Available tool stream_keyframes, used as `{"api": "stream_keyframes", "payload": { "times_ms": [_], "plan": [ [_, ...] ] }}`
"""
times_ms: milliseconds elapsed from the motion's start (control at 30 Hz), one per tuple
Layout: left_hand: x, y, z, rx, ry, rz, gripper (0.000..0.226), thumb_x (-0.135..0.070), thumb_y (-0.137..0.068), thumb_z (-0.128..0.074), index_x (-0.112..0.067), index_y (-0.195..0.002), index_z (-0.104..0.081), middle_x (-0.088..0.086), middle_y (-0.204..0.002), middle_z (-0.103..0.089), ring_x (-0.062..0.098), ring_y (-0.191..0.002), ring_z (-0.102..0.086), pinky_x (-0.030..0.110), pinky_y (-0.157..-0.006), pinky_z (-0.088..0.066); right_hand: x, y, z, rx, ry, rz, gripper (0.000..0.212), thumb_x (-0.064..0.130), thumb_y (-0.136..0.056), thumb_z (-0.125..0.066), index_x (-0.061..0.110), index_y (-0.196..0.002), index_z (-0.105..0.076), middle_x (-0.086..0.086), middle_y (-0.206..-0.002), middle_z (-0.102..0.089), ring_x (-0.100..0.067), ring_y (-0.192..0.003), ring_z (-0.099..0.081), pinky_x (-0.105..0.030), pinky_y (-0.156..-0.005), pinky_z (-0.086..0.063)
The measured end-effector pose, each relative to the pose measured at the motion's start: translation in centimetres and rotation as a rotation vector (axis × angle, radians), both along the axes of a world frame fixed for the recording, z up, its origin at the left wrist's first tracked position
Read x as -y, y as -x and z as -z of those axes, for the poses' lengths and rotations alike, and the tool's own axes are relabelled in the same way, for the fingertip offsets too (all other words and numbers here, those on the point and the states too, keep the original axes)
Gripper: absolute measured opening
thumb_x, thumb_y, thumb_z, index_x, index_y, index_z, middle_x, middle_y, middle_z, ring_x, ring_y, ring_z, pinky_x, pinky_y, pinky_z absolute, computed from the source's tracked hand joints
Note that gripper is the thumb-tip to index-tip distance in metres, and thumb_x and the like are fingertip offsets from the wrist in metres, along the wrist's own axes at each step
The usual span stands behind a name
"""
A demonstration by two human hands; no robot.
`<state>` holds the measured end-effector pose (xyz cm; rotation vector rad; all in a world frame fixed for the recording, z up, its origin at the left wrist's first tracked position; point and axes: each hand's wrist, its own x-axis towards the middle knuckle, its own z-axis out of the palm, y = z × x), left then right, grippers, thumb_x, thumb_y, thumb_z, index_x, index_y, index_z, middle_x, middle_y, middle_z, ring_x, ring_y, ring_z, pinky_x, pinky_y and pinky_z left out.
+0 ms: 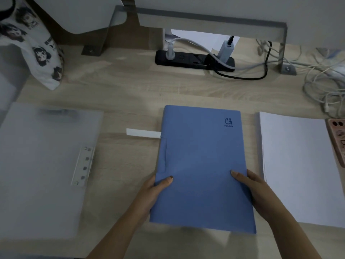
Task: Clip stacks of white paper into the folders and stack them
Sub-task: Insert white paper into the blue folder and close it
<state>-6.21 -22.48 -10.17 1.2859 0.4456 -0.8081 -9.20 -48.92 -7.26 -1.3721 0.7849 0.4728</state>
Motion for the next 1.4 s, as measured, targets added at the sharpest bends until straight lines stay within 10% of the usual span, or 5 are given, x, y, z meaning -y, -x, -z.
{"api": "stream_keyframes", "payload": {
  "times_ms": [400, 867, 1100, 1267, 1400],
  "plan": [
    [-0.1, -1.4, 1.0, 0.663, -0.903, 0.290, 0.021, -0.022, -0.096, -0.038, -0.017, -0.116, -0.044, 0.003, -0.084, -0.063, 0.021, -0.068, -0.060, 0.034, -0.060, -0.047, -1.3, 2.0, 1.9, 0.059, 0.082, 0.052, 0.035, 0.028, -0.079, -0.066, 0.028, -0.113, -0.061, 0.003, -0.106, -0.071, -0.021, -0.093, -0.069, -0.041, -0.083, -0.053],
    [-1.0, -2.3, 1.2, 0.676, -0.841, 0.655, 0.054, -0.035, -0.097, -0.032, -0.015, -0.146, -0.019, 0.006, -0.136, -0.050, 0.024, -0.104, -0.060, 0.038, -0.086, -0.050, -1.3, 2.0, 2.1, 0.052, 0.052, 0.061, 0.048, 0.042, -0.064, -0.074, 0.029, -0.108, -0.061, 0.000, -0.105, -0.071, -0.021, -0.088, -0.070, -0.031, -0.069, -0.056],
    [-1.4, -2.7, 1.4, 1.279, -1.296, 0.950, 0.030, -0.001, -0.038, -0.083, -0.004, -0.064, -0.070, 0.013, -0.075, -0.073, 0.008, -0.033, -0.049, 0.015, -0.030, -0.033, -1.0, 1.9, 2.7, 0.062, 0.062, 0.035, 0.091, 0.067, -0.030, -0.079, 0.030, -0.111, -0.061, 0.005, -0.104, -0.071, -0.019, -0.091, -0.069, -0.032, -0.070, -0.056],
    [-1.1, -3.1, 0.8, 0.843, -1.037, 0.582, 0.049, -0.008, -0.085, -0.050, -0.009, -0.134, -0.044, -0.002, -0.056, -0.043, 0.009, -0.045, -0.036, 0.020, -0.044, -0.029, -1.0, 1.9, 2.7, 0.056, 0.058, 0.032, 0.089, 0.067, -0.030, -0.079, 0.032, -0.109, -0.061, 0.005, -0.104, -0.071, -0.018, -0.089, -0.070, -0.028, -0.065, -0.056],
    [-1.2, -2.8, 1.4, 0.571, -0.713, 0.335, 0.040, -0.013, -0.095, -0.035, -0.021, -0.134, -0.037, 0.015, -0.072, -0.060, 0.024, -0.058, -0.052, 0.033, -0.053, -0.040, -1.1, 1.8, 2.6, 0.058, 0.065, 0.032, 0.090, 0.067, -0.033, -0.078, 0.030, -0.113, -0.059, 0.006, -0.104, -0.071, -0.017, -0.089, -0.070, -0.028, -0.066, -0.056]
  ]
}}
